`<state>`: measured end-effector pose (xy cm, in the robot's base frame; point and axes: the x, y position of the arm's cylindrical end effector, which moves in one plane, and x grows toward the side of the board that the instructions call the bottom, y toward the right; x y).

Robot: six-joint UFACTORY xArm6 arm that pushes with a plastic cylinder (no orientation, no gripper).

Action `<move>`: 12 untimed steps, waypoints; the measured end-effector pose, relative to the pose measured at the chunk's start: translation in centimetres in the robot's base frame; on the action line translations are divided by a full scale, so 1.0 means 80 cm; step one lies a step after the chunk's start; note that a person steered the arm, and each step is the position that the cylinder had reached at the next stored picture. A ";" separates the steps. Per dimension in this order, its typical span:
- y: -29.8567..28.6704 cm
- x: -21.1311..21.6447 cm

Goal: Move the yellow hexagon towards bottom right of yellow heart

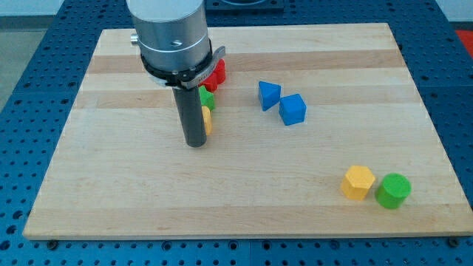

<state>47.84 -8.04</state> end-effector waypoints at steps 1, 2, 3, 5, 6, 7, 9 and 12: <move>0.000 0.001; 0.000 0.042; 0.035 0.088; 0.161 0.058; 0.260 0.046; 0.369 0.048; 0.478 0.147; 0.316 0.120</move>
<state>57.43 17.28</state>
